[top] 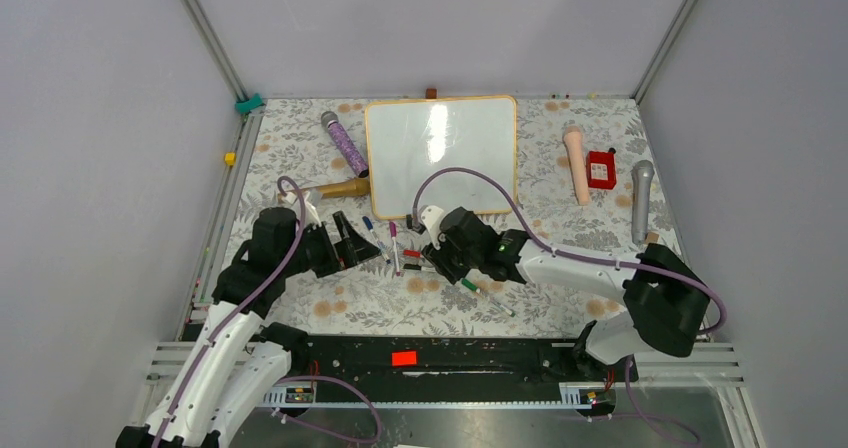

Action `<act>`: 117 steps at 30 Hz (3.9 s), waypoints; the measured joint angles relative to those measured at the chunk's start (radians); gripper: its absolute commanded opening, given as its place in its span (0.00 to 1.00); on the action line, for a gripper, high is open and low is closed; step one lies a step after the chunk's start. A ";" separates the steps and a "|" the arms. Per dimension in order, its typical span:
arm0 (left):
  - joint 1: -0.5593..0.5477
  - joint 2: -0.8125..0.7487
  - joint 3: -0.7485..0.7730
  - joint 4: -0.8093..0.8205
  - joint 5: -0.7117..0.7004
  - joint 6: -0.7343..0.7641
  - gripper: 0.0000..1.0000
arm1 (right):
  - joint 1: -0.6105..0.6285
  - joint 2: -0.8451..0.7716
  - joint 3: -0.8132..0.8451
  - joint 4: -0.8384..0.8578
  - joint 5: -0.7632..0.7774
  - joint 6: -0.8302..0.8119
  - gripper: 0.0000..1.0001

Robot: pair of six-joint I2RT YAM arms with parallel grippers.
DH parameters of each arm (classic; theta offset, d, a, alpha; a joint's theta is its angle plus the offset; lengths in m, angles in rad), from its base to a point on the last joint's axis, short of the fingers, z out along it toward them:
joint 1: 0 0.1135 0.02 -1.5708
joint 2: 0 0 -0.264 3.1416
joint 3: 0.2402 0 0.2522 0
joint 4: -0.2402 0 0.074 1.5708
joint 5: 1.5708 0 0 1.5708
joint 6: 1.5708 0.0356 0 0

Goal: Write a sentence on the whiteboard
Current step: Pick up the whiteboard marker from the center of the board, then pass from the right arm to the left

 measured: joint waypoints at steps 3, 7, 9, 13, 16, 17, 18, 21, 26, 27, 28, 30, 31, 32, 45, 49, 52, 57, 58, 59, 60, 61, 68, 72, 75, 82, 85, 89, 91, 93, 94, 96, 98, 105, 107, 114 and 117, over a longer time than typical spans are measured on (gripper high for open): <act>0.000 0.012 0.005 -0.003 0.000 0.012 0.94 | 0.000 0.027 0.000 0.019 -0.011 -0.001 0.46; -0.001 0.037 0.020 -0.005 0.000 0.026 0.94 | 0.000 0.063 0.000 0.032 -0.016 -0.009 0.44; -0.001 0.046 0.022 -0.004 0.000 0.032 0.94 | 0.000 0.085 0.000 0.037 -0.019 -0.016 0.44; -0.001 0.055 0.022 -0.005 0.000 0.040 0.94 | 0.000 0.130 0.000 0.039 -0.019 -0.027 0.43; -0.001 0.060 0.028 -0.007 -0.001 0.042 0.94 | 0.000 0.156 0.000 0.040 -0.019 -0.034 0.42; -0.001 0.060 0.031 -0.008 -0.001 0.042 0.94 | 0.000 0.162 0.000 0.040 -0.014 -0.036 0.41; -0.001 0.060 0.033 -0.008 -0.001 0.043 0.94 | 0.000 0.170 0.000 0.042 -0.010 -0.039 0.41; -0.001 0.056 0.035 -0.009 -0.003 0.043 0.94 | 0.001 0.185 0.011 0.052 0.017 -0.050 0.40; -0.001 0.049 0.035 -0.012 -0.008 0.044 0.94 | 0.003 0.224 0.018 0.065 0.037 -0.061 0.38; -0.001 0.048 0.035 -0.012 -0.008 0.044 0.94 | 0.004 0.232 0.024 0.068 0.042 -0.063 0.38; -0.001 0.047 0.035 -0.014 -0.009 0.045 0.94 | 0.005 0.239 0.031 0.071 0.042 -0.064 0.37; -0.001 0.046 0.037 -0.024 -0.011 0.048 0.94 | 0.005 0.251 0.040 0.079 0.043 -0.064 0.23; -0.001 0.046 0.039 -0.032 -0.012 0.051 0.94 | 0.006 0.254 0.043 0.081 0.043 -0.064 0.16; -0.001 0.046 0.041 -0.036 -0.013 0.051 0.94 | 0.007 0.256 0.045 0.081 0.043 -0.065 0.11; -0.003 0.026 0.047 -0.059 -0.017 0.034 0.94 | 0.010 0.102 0.037 -0.061 -0.015 -0.024 0.00; -0.003 0.037 0.053 -0.058 -0.008 -0.003 0.94 | 0.011 -0.019 0.037 -0.121 -0.051 0.022 0.00; -0.003 0.052 0.061 -0.043 0.014 -0.052 0.93 | 0.011 -0.085 0.037 -0.158 -0.074 0.073 0.00; -0.003 0.078 0.061 0.031 0.074 -0.186 0.87 | 0.011 -0.167 0.051 -0.203 -0.130 0.171 0.00; -0.003 0.085 0.060 0.060 0.091 -0.225 0.86 | 0.012 -0.174 0.061 -0.213 -0.143 0.187 0.00; -0.003 0.087 0.059 0.073 0.098 -0.242 0.85 | 0.012 -0.179 0.077 -0.222 -0.160 0.206 0.00; -0.003 0.092 0.058 0.091 0.107 -0.267 0.83 | 0.012 -0.181 0.089 -0.224 -0.171 0.218 0.00; -0.003 0.098 0.056 0.116 0.117 -0.297 0.82 | 0.012 -0.182 0.107 -0.230 -0.185 0.233 0.00; -0.004 0.143 0.043 0.211 0.132 -0.407 0.72 | 0.012 -0.182 0.216 -0.235 -0.269 0.310 0.00; -0.004 0.151 0.040 0.223 0.131 -0.424 0.66 | 0.012 -0.180 0.238 -0.234 -0.298 0.336 0.00; -0.006 0.149 0.040 0.237 0.131 -0.437 0.59 | 0.012 -0.170 0.244 -0.234 -0.312 0.349 0.00; -0.029 0.136 0.012 0.262 0.129 -0.463 0.57 | 0.012 -0.128 0.275 -0.236 -0.328 0.358 0.00; -0.044 0.135 0.006 0.262 0.126 -0.470 0.55 | 0.012 -0.109 0.295 -0.235 -0.328 0.362 0.00; -0.058 0.119 0.000 0.264 0.123 -0.479 0.54 | 0.012 -0.083 0.314 -0.230 -0.328 0.374 0.00; -0.063 0.111 -0.005 0.266 0.123 -0.484 0.52 | 0.012 -0.073 0.316 -0.227 -0.328 0.380 0.00; -0.069 0.106 -0.010 0.266 0.123 -0.486 0.47 | 0.012 -0.066 0.316 -0.225 -0.328 0.387 0.00; -0.070 0.105 -0.010 0.267 0.123 -0.488 0.44 | 0.012 -0.064 0.316 -0.224 -0.328 0.391 0.00; -0.074 0.100 -0.015 0.267 0.123 -0.491 0.36 | 0.012 -0.062 0.316 -0.219 -0.328 0.398 0.00; -0.077 0.095 -0.021 0.267 0.123 -0.494 0.17 | 0.012 -0.062 0.316 -0.216 -0.328 0.403 0.00; -0.082 0.093 -0.026 0.266 0.121 -0.502 0.00 | 0.012 -0.062 0.316 -0.214 -0.328 0.424 0.11; -0.082 0.093 -0.026 0.266 0.121 -0.503 0.00 | 0.012 -0.063 0.315 -0.212 -0.328 0.430 0.24; -0.082 0.098 -0.026 0.277 0.132 -0.550 0.00 | 0.012 -0.100 0.286 -0.193 -0.325 0.475 0.60; -0.082 0.100 -0.024 0.302 0.139 -0.592 0.00 | 0.012 -0.145 0.258 -0.183 -0.314 0.495 0.64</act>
